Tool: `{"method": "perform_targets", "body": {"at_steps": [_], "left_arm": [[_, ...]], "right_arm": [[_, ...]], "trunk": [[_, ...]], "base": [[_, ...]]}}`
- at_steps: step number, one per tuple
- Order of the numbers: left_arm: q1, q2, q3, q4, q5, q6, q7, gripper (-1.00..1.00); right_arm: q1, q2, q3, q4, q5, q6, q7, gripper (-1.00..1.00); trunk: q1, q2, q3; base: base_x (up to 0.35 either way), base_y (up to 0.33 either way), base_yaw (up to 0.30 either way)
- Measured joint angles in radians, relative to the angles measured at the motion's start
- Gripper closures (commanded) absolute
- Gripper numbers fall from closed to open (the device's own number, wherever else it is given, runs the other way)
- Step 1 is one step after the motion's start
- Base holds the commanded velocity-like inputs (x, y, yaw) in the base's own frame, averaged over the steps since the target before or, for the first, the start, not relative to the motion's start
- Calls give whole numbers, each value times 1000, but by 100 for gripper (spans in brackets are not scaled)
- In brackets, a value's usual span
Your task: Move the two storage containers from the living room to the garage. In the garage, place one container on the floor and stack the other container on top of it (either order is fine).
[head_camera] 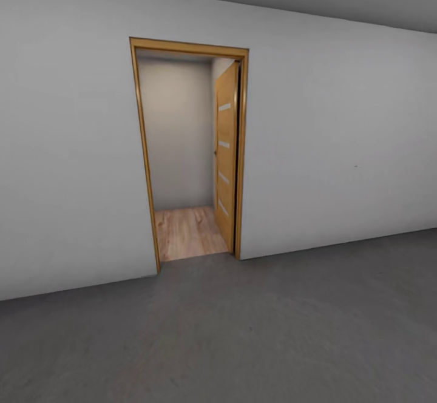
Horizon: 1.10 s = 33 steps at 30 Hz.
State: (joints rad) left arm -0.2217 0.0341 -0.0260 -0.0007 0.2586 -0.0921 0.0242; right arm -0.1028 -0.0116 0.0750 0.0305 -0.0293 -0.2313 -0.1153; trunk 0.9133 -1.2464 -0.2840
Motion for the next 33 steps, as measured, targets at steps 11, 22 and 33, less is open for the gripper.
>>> {"method": "perform_targets", "body": {"at_steps": [11,22,33], "left_arm": [[0,1,0,0,0,0,0,-100],[0,1,0,0,0,1,0,-100],[0,3,0,0,0,1,0,-100]], "right_arm": [[0,0,-1,0,0,-1,0,-100],[0,0,-1,0,0,-3,1,-100],[0,-2,-1,0,0,-3,2,-100]], "trunk": [[0,0,0],[0,0,0],[0,0,0]], "base": [[304,-142,198],[304,-142,267],[307,-108,67]]}}
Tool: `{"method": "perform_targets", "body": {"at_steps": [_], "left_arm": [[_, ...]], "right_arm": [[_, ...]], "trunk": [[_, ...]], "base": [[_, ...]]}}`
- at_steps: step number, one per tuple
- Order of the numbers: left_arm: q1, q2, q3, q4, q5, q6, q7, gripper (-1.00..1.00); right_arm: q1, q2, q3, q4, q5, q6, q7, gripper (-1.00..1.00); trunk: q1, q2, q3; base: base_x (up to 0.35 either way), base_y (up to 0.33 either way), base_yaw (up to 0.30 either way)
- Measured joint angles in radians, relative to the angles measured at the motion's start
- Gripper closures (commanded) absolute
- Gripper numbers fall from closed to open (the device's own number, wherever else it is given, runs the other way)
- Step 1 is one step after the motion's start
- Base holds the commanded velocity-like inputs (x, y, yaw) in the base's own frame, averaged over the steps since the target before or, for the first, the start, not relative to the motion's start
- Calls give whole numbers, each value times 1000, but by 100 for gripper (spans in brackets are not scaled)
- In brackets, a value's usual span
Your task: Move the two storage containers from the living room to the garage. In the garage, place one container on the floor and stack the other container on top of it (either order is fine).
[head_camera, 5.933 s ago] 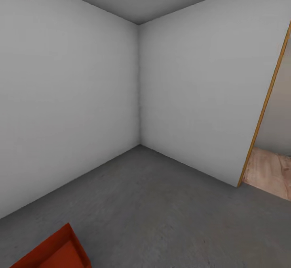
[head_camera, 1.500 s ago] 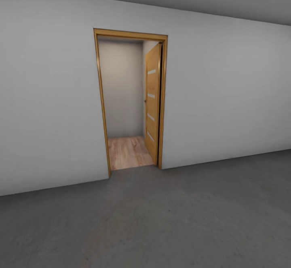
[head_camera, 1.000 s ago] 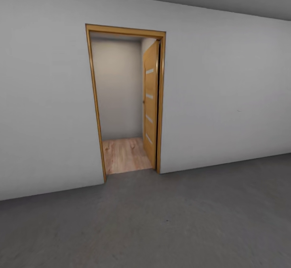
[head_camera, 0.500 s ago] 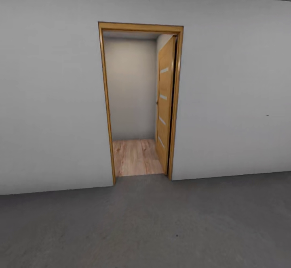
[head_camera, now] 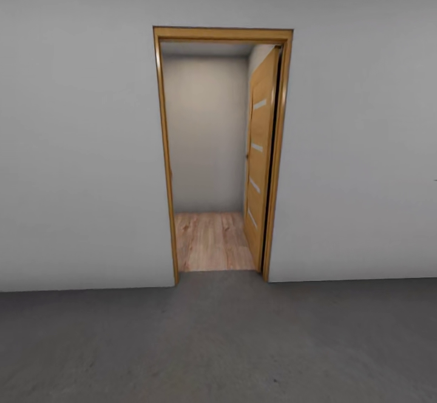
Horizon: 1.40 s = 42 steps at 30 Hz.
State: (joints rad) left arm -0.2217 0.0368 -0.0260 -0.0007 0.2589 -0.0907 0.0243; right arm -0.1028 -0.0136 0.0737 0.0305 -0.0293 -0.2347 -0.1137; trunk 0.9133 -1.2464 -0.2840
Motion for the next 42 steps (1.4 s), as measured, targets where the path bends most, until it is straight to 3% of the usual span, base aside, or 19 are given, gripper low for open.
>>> {"method": "perform_targets", "body": {"at_steps": [26,42], "left_arm": [[0,0,0,0,1,21,0,-100],[0,3,0,0,1,23,0,-100]], "right_arm": [[0,-1,0,0,0,4,0,-100],[0,0,0,0,0,3,0,-100]], "trunk": [[0,0,0],[0,0,0]], "base": [[316,-4,0],[317,-126,0]]}}
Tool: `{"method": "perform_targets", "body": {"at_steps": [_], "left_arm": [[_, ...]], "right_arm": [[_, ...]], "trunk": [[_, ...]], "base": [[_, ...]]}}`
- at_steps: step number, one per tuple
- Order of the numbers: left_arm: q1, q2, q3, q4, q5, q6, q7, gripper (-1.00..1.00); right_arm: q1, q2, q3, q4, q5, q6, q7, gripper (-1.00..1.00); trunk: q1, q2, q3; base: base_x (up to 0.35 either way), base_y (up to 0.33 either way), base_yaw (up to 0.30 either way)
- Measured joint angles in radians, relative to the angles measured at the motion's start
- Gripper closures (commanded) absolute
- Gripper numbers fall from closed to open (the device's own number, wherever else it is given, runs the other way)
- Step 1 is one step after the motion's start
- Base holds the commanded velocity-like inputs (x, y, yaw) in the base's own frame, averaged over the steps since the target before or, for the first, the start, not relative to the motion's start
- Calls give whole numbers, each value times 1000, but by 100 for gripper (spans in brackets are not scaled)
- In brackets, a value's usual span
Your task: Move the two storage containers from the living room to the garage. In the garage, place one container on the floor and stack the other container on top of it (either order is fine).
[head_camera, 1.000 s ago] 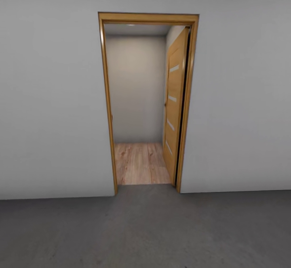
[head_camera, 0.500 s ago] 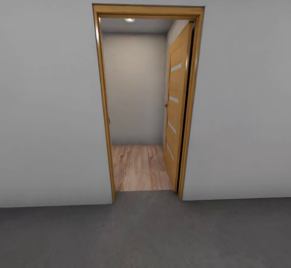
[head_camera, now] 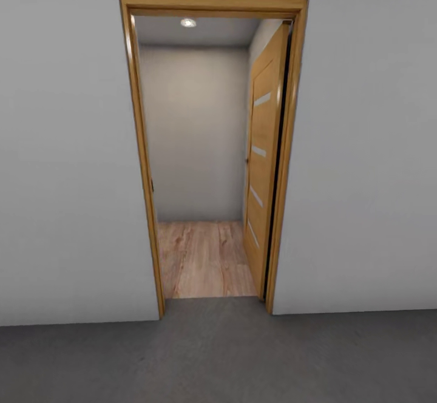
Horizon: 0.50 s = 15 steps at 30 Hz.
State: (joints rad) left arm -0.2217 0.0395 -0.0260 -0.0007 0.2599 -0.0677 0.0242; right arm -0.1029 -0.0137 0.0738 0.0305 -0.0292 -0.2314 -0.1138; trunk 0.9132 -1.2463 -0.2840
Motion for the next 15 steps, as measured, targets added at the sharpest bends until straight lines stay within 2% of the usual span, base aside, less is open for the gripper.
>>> {"method": "perform_targets", "body": {"at_steps": [5,15], "left_arm": [[0,0,0,0,0,0,0,-100],[0,2,0,0,1,30,0,-100]], "right_arm": [[0,1,0,0,0,-3,0,-100],[0,0,0,0,0,-3,0,-100]], "trunk": [[0,0,0],[0,0,0]], "base": [[317,-122,0],[322,-15,0]]}}
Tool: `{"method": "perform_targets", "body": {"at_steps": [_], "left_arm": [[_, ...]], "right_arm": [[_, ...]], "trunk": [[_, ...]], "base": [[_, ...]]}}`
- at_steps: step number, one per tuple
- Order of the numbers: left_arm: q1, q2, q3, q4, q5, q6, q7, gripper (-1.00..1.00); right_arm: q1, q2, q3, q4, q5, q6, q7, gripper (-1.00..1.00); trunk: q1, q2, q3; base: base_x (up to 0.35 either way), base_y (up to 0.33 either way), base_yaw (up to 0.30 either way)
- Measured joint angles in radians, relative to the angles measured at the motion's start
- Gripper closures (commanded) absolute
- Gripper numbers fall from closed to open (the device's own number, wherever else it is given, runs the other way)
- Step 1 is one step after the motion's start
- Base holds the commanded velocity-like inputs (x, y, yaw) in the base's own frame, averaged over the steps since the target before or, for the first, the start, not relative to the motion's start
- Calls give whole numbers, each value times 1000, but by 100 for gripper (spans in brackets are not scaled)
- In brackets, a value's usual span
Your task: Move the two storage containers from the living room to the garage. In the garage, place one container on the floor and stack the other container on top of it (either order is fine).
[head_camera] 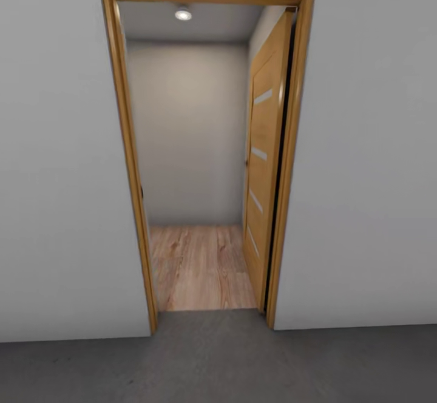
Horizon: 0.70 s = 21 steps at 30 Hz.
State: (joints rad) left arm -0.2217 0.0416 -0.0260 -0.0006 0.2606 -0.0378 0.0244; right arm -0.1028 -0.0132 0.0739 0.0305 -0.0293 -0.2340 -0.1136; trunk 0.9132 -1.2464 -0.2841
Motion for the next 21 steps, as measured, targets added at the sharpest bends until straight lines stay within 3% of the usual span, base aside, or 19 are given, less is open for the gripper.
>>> {"method": "perform_targets", "body": {"at_steps": [15,21], "left_arm": [[0,0,0,0,0,4,0,-100],[2,-4,4,8,9,4,-6,-100]], "right_arm": [[0,0,1,0,1,-2,0,-100],[1,-1,3,-1,7,-2,4,-100]], "trunk": [[0,0,0],[1,0,0]], "base": [[326,0,0],[0,0,0]]}}
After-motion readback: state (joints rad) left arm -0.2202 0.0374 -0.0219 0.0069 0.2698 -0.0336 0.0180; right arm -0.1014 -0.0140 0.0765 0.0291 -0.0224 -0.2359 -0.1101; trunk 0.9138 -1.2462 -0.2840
